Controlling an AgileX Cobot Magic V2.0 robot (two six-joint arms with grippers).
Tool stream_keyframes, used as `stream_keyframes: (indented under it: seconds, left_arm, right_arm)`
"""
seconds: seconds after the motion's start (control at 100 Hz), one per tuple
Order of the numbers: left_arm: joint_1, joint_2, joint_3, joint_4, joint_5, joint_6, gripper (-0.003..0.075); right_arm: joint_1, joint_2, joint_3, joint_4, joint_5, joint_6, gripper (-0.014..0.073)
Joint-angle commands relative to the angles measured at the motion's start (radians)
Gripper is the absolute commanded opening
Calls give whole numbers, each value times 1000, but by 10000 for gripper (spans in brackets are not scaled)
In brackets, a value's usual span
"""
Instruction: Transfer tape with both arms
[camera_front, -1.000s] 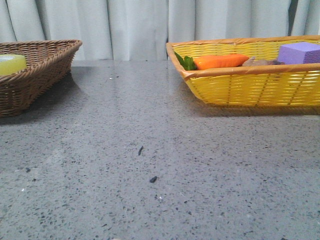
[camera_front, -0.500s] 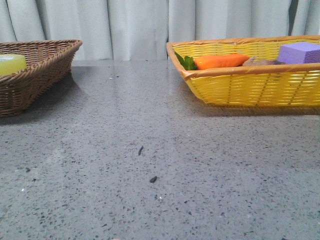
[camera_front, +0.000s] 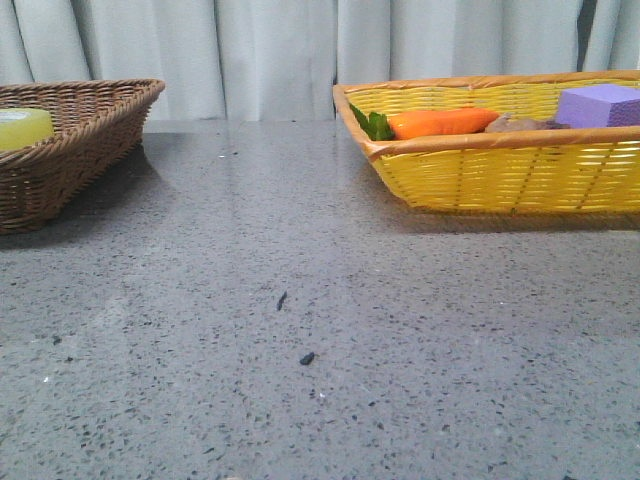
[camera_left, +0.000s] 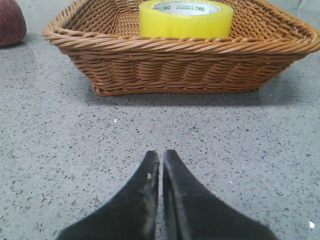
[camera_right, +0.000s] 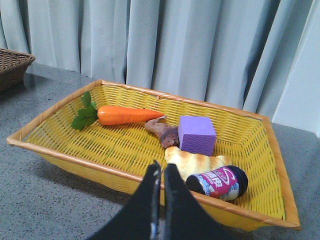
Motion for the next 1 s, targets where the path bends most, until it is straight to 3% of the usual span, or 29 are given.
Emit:
stream_keyframes:
  seconds: [0.0,0.24,0.43,0.53,0.8,0.9,0.99]
  left_arm:
    - [1,-29,10,0,-52,-8,-20]
    - [1,-29,10,0,-52,-8,-20]
    - [1,-29,10,0,-52,-8,-20]
    - [1,-29,10,0,-52,-8,-20]
    - [1,-29,10,0,-52,-8,-20]
    - [1,-29,10,0,-52,-8,-20]
    - [1,-29,10,0,-52,-8,-20]
  right_arm:
    - [-3,13,-20,-50,-52,0,-74]
    - [-7,13,52,-131,-100,0,-74]
    - [-109,13,154,-119,-403,0,-74]
    - [-199,13,201,20,-537,-62,-74]
    - [-480,13,362,516,-954,-458,-74]
    - [-586,13,421,670,-1098,-487,-74]
    - [-679,13,461,755,-1134,-487,-74]
